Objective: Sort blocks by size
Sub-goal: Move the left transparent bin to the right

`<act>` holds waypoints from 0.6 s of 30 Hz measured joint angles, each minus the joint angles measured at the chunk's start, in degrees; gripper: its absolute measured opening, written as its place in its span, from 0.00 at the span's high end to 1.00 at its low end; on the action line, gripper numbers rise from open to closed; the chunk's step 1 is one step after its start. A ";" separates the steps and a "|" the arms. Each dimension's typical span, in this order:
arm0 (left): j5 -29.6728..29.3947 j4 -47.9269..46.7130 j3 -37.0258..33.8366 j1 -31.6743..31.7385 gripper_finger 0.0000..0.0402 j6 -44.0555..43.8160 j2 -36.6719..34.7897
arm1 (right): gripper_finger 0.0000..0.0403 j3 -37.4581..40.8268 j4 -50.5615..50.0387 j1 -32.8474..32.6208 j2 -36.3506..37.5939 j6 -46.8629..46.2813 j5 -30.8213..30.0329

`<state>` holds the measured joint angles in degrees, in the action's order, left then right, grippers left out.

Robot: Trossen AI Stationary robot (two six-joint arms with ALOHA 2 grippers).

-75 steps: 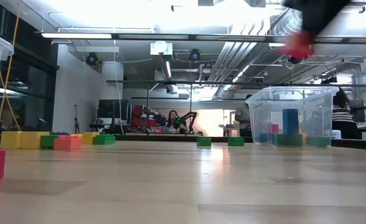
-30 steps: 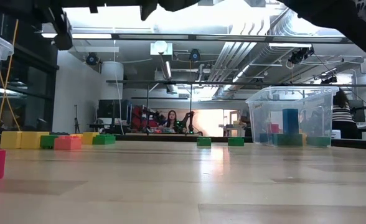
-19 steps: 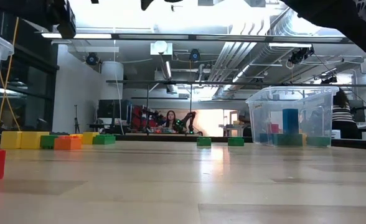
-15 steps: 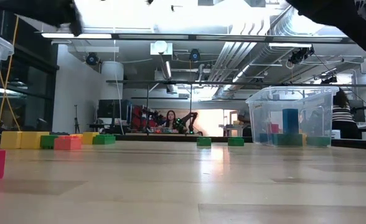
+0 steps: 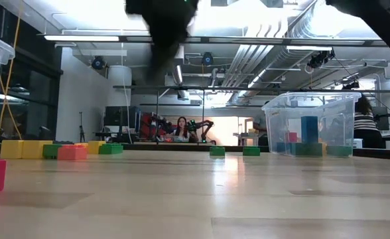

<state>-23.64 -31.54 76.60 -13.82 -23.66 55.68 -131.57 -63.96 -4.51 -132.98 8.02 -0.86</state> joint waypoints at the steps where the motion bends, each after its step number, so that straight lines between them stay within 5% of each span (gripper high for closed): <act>1: 0.00 -1.10 -0.67 -0.56 0.20 -1.05 -0.02 | 0.52 1.50 -3.31 0.27 -0.14 0.31 0.84; 7: 0.01 -0.84 -8.12 -5.83 0.20 -8.10 0.40 | 0.94 26.82 2.12 -2.11 9.37 -0.57 9.57; 13: -0.02 -6.38 -14.68 -12.06 0.20 -19.75 3.13 | 0.94 61.52 16.65 -5.71 33.02 -20.64 8.62; 18: 10.53 -24.01 -11.07 -16.03 0.23 -28.67 8.88 | 0.99 81.28 25.27 -9.72 52.73 -43.18 4.35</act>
<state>-13.10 -55.55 65.53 -29.86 -52.34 64.56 -50.29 -38.69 -14.23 -80.25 -35.15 3.50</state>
